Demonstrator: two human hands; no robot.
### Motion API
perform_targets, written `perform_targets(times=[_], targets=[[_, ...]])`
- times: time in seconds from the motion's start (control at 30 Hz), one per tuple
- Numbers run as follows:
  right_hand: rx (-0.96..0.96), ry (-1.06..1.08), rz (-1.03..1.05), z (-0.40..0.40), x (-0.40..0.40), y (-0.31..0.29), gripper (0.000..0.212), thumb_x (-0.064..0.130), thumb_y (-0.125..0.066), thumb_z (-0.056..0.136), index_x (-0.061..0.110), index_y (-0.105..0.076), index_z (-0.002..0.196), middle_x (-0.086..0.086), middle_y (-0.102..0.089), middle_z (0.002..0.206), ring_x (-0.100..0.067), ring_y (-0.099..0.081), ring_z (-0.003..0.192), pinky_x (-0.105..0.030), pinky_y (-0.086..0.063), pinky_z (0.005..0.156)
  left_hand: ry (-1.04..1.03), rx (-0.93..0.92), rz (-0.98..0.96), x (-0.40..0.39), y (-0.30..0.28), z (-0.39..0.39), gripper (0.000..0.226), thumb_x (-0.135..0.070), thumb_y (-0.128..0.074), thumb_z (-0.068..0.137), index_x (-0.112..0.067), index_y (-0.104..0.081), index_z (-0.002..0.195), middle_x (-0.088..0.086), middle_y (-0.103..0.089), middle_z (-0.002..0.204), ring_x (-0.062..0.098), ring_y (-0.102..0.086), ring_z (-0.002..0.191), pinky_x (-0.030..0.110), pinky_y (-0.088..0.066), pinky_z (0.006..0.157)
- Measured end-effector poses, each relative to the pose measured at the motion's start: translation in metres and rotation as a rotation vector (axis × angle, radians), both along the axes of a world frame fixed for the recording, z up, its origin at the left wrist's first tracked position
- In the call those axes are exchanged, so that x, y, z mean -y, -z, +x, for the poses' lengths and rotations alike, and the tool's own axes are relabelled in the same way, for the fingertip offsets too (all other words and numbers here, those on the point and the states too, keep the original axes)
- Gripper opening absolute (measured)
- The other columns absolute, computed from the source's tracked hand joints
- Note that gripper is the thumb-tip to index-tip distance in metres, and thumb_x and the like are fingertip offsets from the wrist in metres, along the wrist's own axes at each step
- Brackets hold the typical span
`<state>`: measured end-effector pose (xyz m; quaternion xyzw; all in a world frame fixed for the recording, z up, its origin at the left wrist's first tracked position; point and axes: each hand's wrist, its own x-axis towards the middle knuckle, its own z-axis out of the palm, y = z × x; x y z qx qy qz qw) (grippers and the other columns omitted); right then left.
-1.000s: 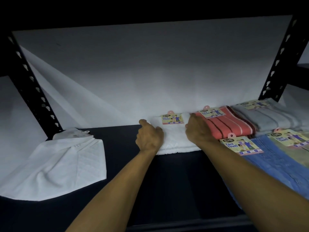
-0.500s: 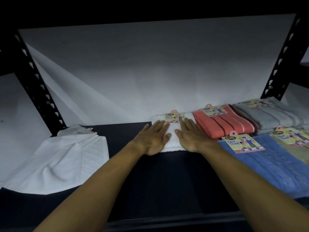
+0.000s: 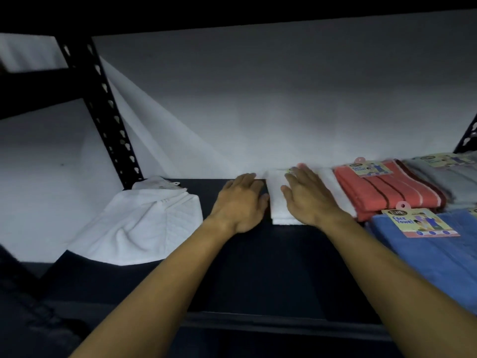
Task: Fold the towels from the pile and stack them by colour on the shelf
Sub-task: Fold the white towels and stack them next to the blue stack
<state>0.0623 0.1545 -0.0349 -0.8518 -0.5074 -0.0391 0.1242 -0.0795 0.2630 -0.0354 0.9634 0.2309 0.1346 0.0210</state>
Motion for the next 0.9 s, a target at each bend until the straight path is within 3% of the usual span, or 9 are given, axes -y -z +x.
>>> perform_targets(times=[0.1, 0.17, 0.37, 0.47, 0.5, 0.57, 0.63, 0.77, 0.9], targets=[[-0.103, -0.176, 0.165, -0.048, -0.029, 0.003, 0.042, 0.030, -0.038, 0.103, 0.011, -0.047, 0.139, -0.006, -0.041, 0.147, -0.021, -0.030, 0.138, -0.031, -0.025, 0.113, -0.172, 0.081, 0.109, -0.023, -0.005, -0.052, 0.042, -0.039, -0.043, 0.100, -0.015, -0.056, 0.132, 0.004, -0.055, 0.138, 0.024, -0.046, 0.129, 0.036, -0.037, 0.104], [-0.213, -0.241, 0.165, -0.076, -0.052, 0.008, 0.038, 0.030, -0.043, 0.101, 0.014, -0.053, 0.134, -0.001, -0.047, 0.140, -0.018, -0.037, 0.132, -0.033, -0.034, 0.108, -0.292, 0.071, 0.122, -0.044, -0.008, -0.086, 0.041, -0.039, -0.047, 0.098, -0.014, -0.055, 0.129, 0.004, -0.058, 0.131, 0.024, -0.049, 0.124, 0.037, -0.040, 0.099], [-0.308, -0.257, -0.001, -0.120, -0.110, 0.019, 0.043, 0.035, -0.041, 0.102, 0.016, -0.046, 0.139, -0.004, -0.043, 0.142, -0.023, -0.040, 0.131, -0.041, -0.040, 0.104, -0.439, -0.225, 0.042, -0.113, 0.000, -0.151, 0.071, -0.049, -0.045, 0.098, -0.012, -0.020, 0.152, 0.007, -0.023, 0.160, 0.025, -0.016, 0.149, 0.050, -0.015, 0.119], [-0.329, -0.236, -0.021, -0.124, -0.138, 0.018, 0.047, 0.040, -0.033, 0.103, 0.015, -0.044, 0.141, -0.008, -0.044, 0.142, -0.027, -0.040, 0.131, -0.044, -0.037, 0.106, -0.434, -0.278, 0.010, -0.130, 0.010, -0.157, 0.061, -0.057, -0.038, 0.096, -0.019, -0.036, 0.144, 0.006, -0.039, 0.151, 0.024, -0.031, 0.140, 0.053, -0.018, 0.117], [-0.358, -0.224, -0.015, -0.124, -0.147, 0.018, 0.047, 0.042, -0.030, 0.103, 0.015, -0.049, 0.136, -0.009, -0.047, 0.139, -0.028, -0.043, 0.128, -0.045, -0.038, 0.105, -0.435, -0.255, 0.021, -0.130, 0.013, -0.157, 0.055, -0.056, -0.038, 0.096, -0.019, -0.043, 0.138, 0.006, -0.046, 0.143, 0.025, -0.038, 0.133, 0.052, -0.022, 0.115], [-0.410, -0.189, 0.004, -0.125, -0.166, 0.018, 0.047, 0.048, -0.026, 0.102, 0.016, -0.061, 0.101, -0.009, -0.059, 0.117, -0.030, -0.054, 0.113, -0.046, -0.045, 0.096, -0.437, -0.179, 0.076, -0.126, 0.017, -0.156, 0.047, -0.050, -0.042, 0.097, -0.017, -0.052, 0.129, 0.007, -0.054, 0.130, 0.026, -0.045, 0.123, 0.047, -0.030, 0.111], [-0.465, -0.148, 0.015, -0.129, -0.182, 0.015, 0.054, 0.053, -0.023, 0.100, 0.014, -0.055, 0.079, -0.009, -0.061, 0.097, -0.031, -0.060, 0.099, -0.044, -0.049, 0.089, -0.421, -0.132, 0.154, -0.121, 0.022, -0.155, 0.041, -0.044, -0.043, 0.098, -0.015, -0.057, 0.123, 0.007, -0.057, 0.120, 0.026, -0.048, 0.116, 0.044, -0.032, 0.109], [-0.583, -0.048, 0.013, -0.137, -0.208, 0.010, 0.060, 0.057, -0.028, 0.098, 0.007, -0.060, 0.109, -0.012, -0.064, 0.104, -0.029, -0.062, 0.094, -0.036, -0.051, 0.078, -0.375, -0.079, 0.214, -0.116, 0.032, -0.154, 0.032, -0.033, -0.041, 0.098, -0.013, -0.063, 0.110, 0.006, -0.064, 0.105, 0.025, -0.054, 0.106, 0.039, -0.034, 0.104], [-0.680, -0.010, -0.002, -0.141, -0.221, 0.008, 0.039, 0.047, -0.061, 0.084, 0.013, -0.058, 0.102, -0.006, -0.065, 0.101, -0.028, -0.062, 0.097, -0.042, -0.051, 0.092, -0.340, -0.041, 0.244, -0.117, 0.031, -0.153, 0.031, -0.029, -0.042, 0.096, -0.014, -0.068, 0.100, 0.005, -0.071, 0.092, 0.025, -0.060, 0.089, 0.035, -0.033, 0.101]])
